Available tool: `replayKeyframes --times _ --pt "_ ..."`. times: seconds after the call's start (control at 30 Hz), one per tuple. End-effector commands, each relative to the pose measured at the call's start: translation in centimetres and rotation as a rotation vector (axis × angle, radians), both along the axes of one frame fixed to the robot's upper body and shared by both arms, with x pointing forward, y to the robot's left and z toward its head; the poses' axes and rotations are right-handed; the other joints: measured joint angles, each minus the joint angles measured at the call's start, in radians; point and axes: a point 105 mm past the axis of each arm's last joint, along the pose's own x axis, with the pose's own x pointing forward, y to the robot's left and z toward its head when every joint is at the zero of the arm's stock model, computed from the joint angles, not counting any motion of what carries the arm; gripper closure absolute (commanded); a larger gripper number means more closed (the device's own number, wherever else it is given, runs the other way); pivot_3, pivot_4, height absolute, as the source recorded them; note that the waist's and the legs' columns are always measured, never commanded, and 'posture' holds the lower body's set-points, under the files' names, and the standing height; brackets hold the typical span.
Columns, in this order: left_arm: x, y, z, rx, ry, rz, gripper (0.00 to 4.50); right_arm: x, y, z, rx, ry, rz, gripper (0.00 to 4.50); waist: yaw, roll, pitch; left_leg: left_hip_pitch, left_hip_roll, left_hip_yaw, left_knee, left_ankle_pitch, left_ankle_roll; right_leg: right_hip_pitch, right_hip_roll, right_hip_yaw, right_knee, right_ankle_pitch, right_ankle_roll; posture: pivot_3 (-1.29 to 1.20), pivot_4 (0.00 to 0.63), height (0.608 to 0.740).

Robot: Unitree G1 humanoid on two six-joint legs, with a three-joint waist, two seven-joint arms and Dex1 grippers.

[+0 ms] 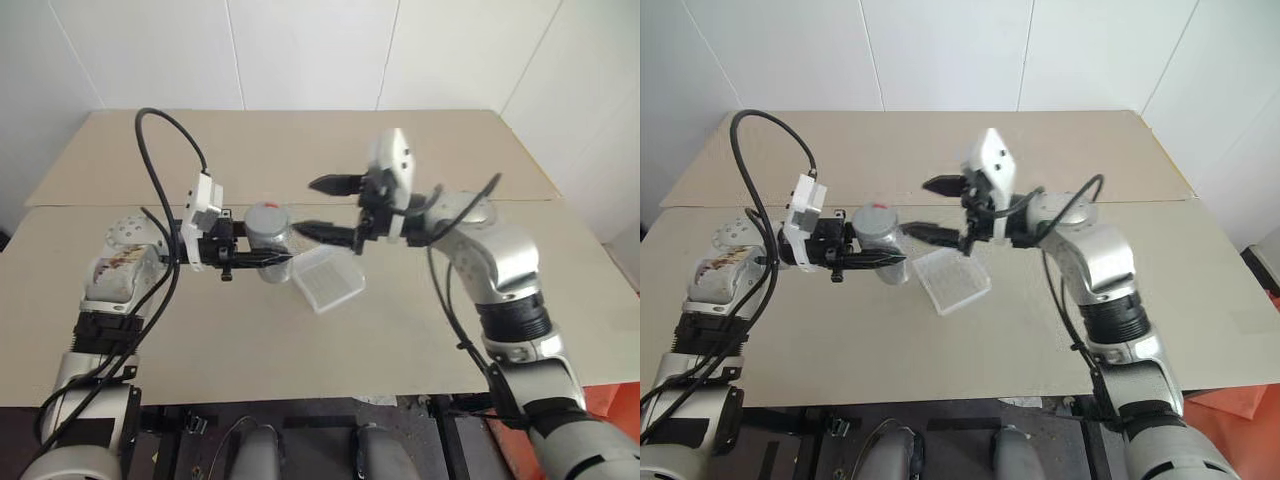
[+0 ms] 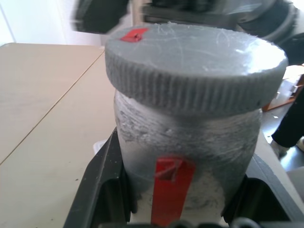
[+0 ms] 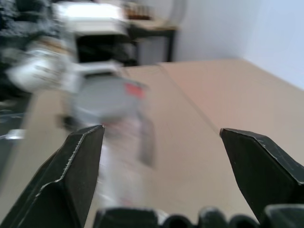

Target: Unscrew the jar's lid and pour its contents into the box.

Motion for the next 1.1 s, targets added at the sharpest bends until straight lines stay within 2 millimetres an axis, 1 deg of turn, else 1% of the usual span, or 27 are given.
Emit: replayKeyframes --times 0.03,0.13,0.2,0.27,0.33,0.57,0.77,0.93,1.1 --pt "-0.6 -0.1 1.1 -0.007 -0.049 -0.024 2.59 -0.5 -0.8 1.6 0.038 -0.07 -0.007 0.04 -0.001 0.0 0.0 0.0 0.0 0.0 0.0 0.0 0.0 0.0 0.0 0.0 0.0 0.0 0.0 0.0 0.15 0.74" --pt "-0.5 -0.2 1.1 -0.009 -0.049 -0.022 2.59 -1.0 -1.0 1.6 0.035 -0.08 -0.002 0.04 -0.005 0.0 0.0 0.0 0.0 0.0 0.0 0.0 0.0 0.0 0.001 0.0 0.0 0.0 0.0 0.0 0.15 0.74" --pt "-0.4 -0.4 1.1 -0.015 -0.049 -0.02 2.59 -1.7 -0.8 1.5 0.026 -0.094 0.019 0.04 -0.005 0.0 0.0 0.0 0.0 0.0 0.0 0.0 0.0 0.0 0.001 0.0 0.0 0.0 0.0 0.0 0.15 0.74" --pt "-0.2 -0.6 1.0 -0.022 -0.048 -0.019 2.59 -3.0 -0.1 1.8 0.033 -0.106 0.07 0.04 -0.003 0.0 0.0 0.0 0.0 0.0 0.0 0.0 0.0 0.0 0.0 0.0 0.0 0.0 0.0 0.0 0.15 0.74" --pt "-0.1 -0.9 0.9 -0.026 -0.046 -0.019 2.59 -3.9 0.5 2.0 0.038 -0.113 0.106 0.04 -0.003 0.0 0.0 0.0 0.0 0.0 0.0 0.0 0.0 0.0 0.0 0.0 0.0 0.0 0.0 0.0 0.15 0.74" --pt "0.0 -1.5 0.8 -0.042 -0.041 -0.036 2.59 -5.4 3.2 2.5 0.053 -0.134 0.189 0.04 -0.004 0.0 0.0 0.0 0.0 0.0 0.0 0.0 0.0 0.0 0.001 0.0 0.001 0.0 0.0 0.0 0.15 0.74" --pt "0.1 -1.7 0.9 -0.041 -0.042 -0.046 2.59 -5.0 5.7 1.9 0.037 -0.123 0.191 0.04 -0.004 0.0 0.0 0.0 0.0 0.0 0.0 0.0 0.0 0.0 0.001 0.0 0.001 0.0 0.0 0.0 0.15 0.74" --pt "0.0 -1.7 0.9 -0.038 -0.043 -0.053 2.59 -4.4 6.7 1.8 0.033 -0.113 0.19 0.04 -0.002 0.0 0.0 0.0 0.0 0.0 0.0 0.0 0.0 0.0 0.0 0.0 0.001 0.0 0.0 0.0 0.15 0.74" --pt "-0.2 -1.6 0.9 -0.036 -0.045 -0.053 2.59 -3.7 7.1 1.7 0.032 -0.105 0.189 0.04 -0.003 0.0 0.0 0.0 0.0 0.0 0.0 0.0 0.0 0.0 0.001 0.0 0.001 0.0 0.0 0.0 0.15 0.74"
